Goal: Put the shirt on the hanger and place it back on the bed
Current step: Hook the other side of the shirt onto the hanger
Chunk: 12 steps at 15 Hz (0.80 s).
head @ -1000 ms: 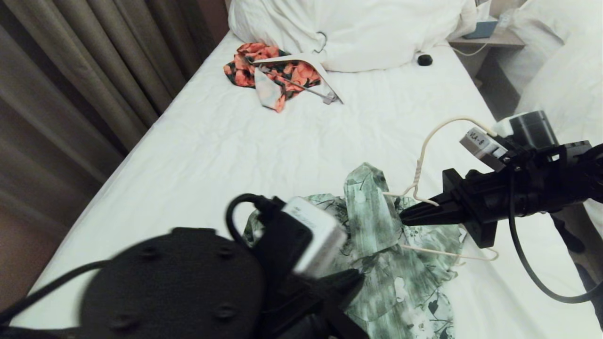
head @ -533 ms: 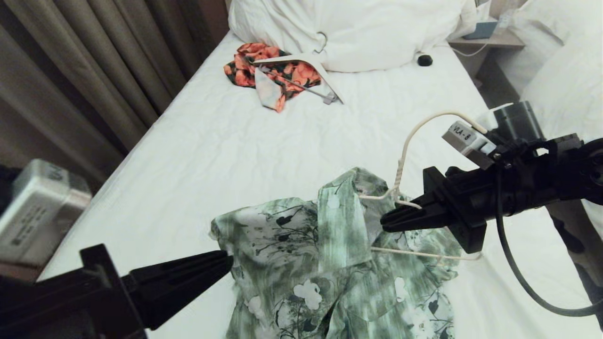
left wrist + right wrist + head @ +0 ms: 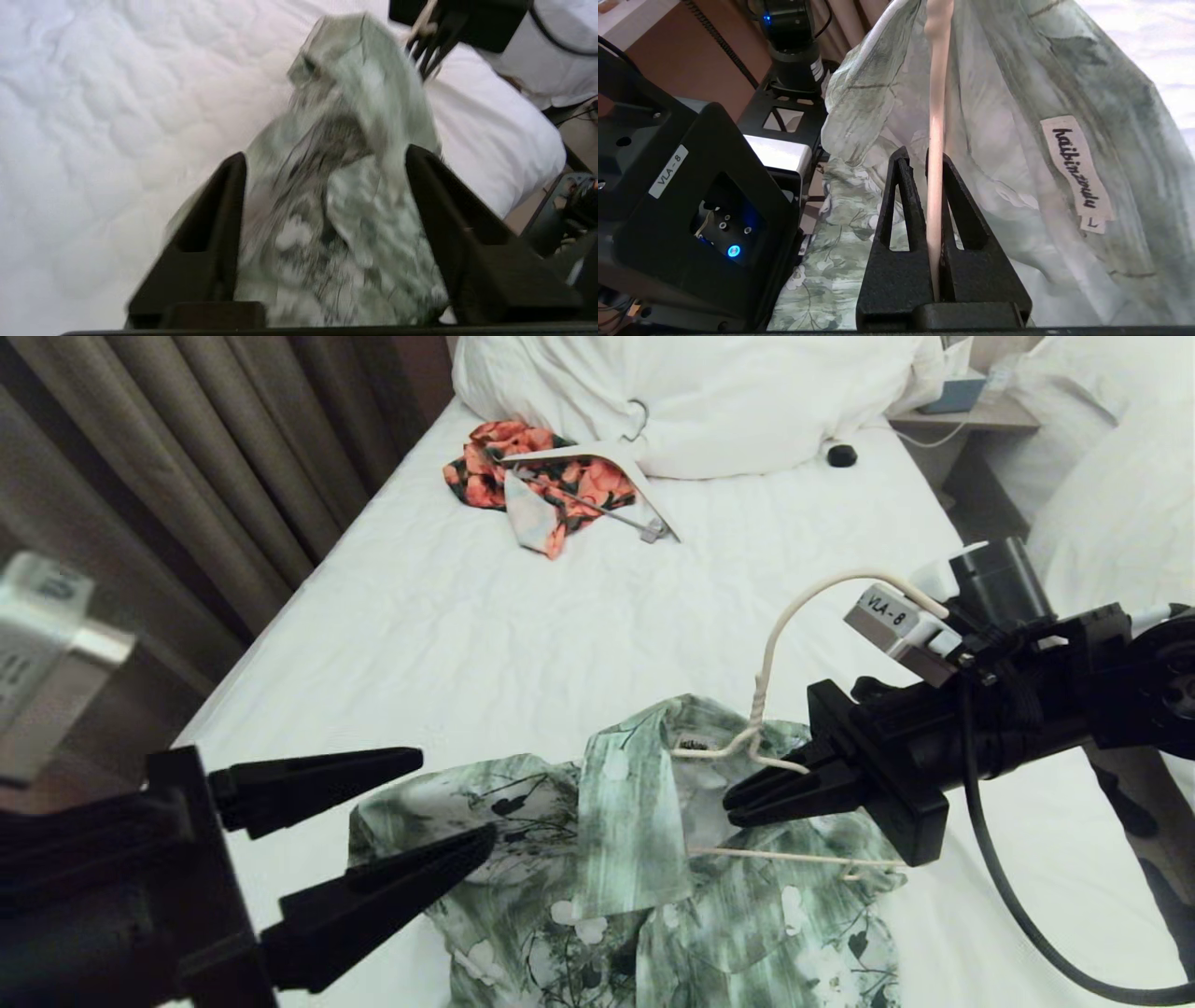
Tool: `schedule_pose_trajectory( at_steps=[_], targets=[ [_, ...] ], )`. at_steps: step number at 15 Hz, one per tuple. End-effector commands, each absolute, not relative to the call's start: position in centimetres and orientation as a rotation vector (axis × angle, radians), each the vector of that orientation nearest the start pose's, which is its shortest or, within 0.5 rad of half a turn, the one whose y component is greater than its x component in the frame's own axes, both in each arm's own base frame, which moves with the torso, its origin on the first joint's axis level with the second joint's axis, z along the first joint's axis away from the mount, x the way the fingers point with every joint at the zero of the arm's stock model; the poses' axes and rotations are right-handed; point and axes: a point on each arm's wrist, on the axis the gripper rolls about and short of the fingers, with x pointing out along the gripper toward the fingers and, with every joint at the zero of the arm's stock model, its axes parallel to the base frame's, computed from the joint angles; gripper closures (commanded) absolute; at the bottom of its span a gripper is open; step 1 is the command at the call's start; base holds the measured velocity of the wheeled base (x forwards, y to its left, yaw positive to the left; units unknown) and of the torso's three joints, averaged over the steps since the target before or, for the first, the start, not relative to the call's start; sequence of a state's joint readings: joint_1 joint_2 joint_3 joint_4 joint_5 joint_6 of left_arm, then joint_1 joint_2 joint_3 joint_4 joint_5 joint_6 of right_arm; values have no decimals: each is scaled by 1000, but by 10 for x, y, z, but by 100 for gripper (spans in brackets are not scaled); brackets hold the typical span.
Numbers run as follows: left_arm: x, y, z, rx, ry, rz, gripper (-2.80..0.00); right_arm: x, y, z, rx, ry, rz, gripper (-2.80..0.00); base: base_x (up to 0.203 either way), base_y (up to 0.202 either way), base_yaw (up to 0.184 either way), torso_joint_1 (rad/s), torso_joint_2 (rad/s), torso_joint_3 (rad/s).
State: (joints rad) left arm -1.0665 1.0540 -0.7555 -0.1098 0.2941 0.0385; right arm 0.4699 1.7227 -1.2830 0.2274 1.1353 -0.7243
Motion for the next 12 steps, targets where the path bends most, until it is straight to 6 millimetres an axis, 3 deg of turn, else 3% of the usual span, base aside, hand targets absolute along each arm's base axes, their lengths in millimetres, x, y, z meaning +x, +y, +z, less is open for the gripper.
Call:
schedule_pose_trajectory(
  at_steps=[1,5,12],
  targets=[
    [91,-146,257,197,180,-767,-280,265,159,233,-298,112,1702,0,0,0,0,0,0,0],
    [115,-175,250,224,146,-751,-280,263,158,234,-297,112,1703,0,0,0,0,0,0,0],
    [124,-185,232,270,203,-765,-280,259,155,237,-301,102,1700,0,0,0,0,0,0,0]
  ],
)
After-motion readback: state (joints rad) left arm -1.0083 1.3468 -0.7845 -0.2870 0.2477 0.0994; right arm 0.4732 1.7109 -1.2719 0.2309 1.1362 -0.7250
